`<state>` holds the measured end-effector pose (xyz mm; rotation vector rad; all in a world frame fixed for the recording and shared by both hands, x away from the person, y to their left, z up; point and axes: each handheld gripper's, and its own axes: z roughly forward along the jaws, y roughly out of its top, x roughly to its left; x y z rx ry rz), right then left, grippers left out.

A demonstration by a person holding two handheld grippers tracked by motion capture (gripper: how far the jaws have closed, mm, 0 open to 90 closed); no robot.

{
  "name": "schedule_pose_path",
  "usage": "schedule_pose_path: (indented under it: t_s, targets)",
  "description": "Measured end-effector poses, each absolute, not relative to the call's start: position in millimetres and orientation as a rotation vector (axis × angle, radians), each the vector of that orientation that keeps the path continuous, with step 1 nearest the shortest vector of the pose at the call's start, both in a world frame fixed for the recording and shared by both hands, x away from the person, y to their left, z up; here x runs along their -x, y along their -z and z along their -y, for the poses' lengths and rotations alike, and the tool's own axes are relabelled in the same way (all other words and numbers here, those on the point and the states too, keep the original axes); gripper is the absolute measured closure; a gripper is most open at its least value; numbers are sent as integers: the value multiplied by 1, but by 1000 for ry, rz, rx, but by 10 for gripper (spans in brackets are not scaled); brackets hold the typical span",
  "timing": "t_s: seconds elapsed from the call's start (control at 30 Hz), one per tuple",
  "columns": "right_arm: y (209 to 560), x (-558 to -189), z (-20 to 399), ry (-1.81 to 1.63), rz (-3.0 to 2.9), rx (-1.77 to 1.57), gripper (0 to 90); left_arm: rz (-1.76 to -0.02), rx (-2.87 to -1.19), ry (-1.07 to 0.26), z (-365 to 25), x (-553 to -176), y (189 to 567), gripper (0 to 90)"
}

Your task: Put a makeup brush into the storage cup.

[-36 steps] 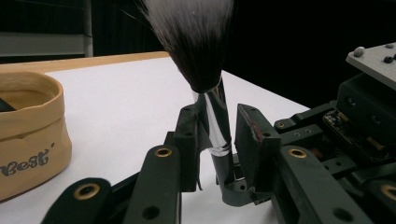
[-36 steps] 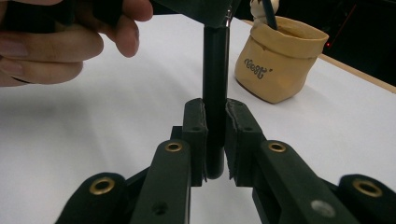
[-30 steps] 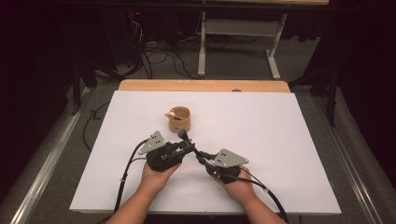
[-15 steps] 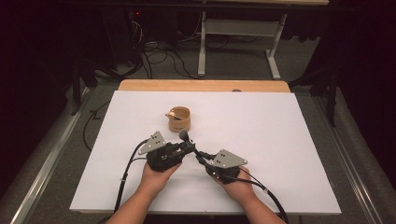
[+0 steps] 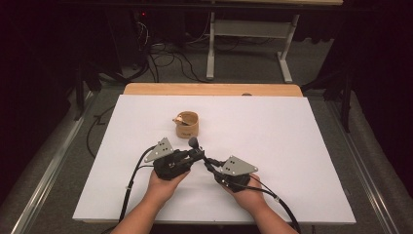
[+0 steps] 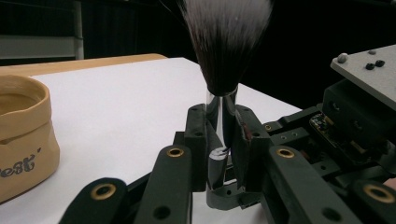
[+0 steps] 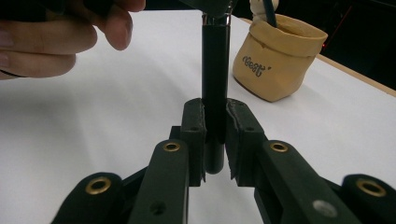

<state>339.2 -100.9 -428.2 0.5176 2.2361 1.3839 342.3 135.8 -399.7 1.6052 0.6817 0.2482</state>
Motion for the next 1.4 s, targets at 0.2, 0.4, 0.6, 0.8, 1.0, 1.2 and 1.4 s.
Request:
schedule_pose_path:
  t_s: [0.2,0.4,0.6,0.8,1.0,1.2,1.4]
  targets:
    - [428,-340,101,-1390,-2234,-538,748,-683,-1602,-258,-136,-342,399,779]
    - [427,-341,102,-1408,-2227,-565,609,-683,-1604,-268,-137,-342,399,780]
    - [426,-341,103,-1426,-2227,-581,550,-686,-1598,-278,-138,-342,398,779]
    - [425,-342,104,-1463,-2228,-613,502,-691,-1609,-293,-140,-342,398,780]
    - [422,-345,108,-1498,-2221,-645,434,-696,-1617,-309,-143,-342,397,780]
    - [422,-347,110,-1497,-2221,-686,340,-704,-1621,-328,-145,-342,396,779]
    - [420,-350,116,-1503,-2209,-730,258,-708,-1627,-350,-149,-342,395,779]
